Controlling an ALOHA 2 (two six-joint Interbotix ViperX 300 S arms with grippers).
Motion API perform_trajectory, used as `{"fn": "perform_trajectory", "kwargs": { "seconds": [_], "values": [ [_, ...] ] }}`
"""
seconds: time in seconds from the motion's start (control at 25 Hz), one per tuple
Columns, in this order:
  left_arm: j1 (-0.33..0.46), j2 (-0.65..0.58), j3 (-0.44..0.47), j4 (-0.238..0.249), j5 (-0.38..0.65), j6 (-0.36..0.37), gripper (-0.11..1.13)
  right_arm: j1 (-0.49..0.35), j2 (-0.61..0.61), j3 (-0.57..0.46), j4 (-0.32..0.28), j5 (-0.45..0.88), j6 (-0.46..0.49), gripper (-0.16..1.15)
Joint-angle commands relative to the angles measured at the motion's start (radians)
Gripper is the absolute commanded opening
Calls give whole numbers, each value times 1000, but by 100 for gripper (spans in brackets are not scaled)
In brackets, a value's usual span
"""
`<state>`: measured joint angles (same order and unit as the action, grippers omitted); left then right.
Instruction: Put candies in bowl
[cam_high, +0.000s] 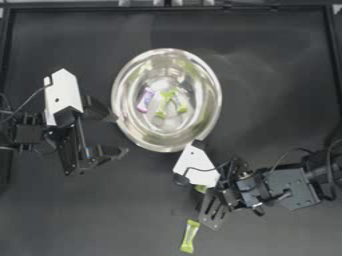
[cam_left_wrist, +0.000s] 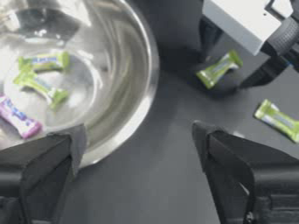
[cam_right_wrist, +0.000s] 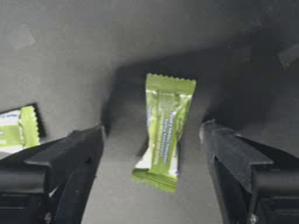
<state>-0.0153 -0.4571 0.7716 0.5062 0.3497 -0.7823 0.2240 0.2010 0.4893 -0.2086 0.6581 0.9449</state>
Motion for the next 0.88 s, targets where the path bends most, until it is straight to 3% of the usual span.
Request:
{"fn": "perform_trajectory", "kwargs": {
  "seconds": [0.04, 0.4, 0.68, 0.88],
  "values": [
    [0, -29, -8, -6, -3, 2, 102, -2, -6, -23, -3, 5, -2, 90],
    [-2, -35, -2, -6, -3, 2, 101, -2, 5, -34, -3, 28, 0, 54],
    [-2, -38, 6, -11, -3, 2, 101, 0, -34, -64, -8, 63, -5, 53],
    [-2, -58, 26, -20, -3, 0, 101, -2, -137, -98, -103, 127, 3, 52]
  ]
}}
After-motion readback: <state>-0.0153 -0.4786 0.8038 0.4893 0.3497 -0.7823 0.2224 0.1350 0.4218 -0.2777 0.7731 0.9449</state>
